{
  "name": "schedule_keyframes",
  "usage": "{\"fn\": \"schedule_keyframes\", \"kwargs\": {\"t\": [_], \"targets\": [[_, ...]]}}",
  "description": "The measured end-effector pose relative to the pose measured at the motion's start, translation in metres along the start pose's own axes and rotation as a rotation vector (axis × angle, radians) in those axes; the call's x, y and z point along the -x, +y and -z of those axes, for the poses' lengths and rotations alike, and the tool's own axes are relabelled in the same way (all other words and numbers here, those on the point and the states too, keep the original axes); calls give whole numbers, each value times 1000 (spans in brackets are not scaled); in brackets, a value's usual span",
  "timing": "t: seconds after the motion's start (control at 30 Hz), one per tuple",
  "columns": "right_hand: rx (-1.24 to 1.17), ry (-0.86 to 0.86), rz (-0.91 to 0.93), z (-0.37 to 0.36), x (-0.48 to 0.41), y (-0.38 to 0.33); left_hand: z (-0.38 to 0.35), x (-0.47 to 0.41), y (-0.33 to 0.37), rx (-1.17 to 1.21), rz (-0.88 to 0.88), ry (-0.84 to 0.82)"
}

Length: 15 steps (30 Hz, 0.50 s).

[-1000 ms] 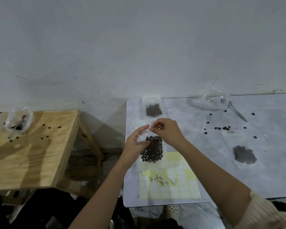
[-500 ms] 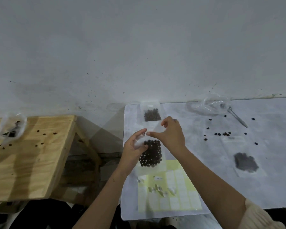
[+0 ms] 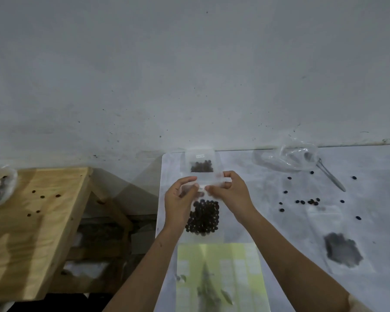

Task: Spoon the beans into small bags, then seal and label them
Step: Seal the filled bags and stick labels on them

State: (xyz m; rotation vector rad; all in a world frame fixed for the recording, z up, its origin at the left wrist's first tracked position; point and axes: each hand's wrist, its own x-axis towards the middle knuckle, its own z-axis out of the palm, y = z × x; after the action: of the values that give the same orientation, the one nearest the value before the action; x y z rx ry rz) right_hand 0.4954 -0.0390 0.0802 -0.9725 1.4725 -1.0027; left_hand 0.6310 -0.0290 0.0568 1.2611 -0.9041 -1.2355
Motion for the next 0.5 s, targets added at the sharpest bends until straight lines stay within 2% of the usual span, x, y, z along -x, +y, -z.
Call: {"fn": "schedule_keyframes", "kwargs": {"t": [0.17, 0.33, 0.4, 0.5], "targets": [[3, 32, -21, 7, -40, 7, -19, -30, -6, -58, -19, 36], [-3, -70, -2, 13, -81, 21, -29, -81, -16, -153, -21, 56], [21, -81, -12, 13, -94, 26, -33, -107, -23, -243, 9, 77], [75, 24, -4, 9, -116, 33, -33, -137, -37, -475, 58, 143]]}}
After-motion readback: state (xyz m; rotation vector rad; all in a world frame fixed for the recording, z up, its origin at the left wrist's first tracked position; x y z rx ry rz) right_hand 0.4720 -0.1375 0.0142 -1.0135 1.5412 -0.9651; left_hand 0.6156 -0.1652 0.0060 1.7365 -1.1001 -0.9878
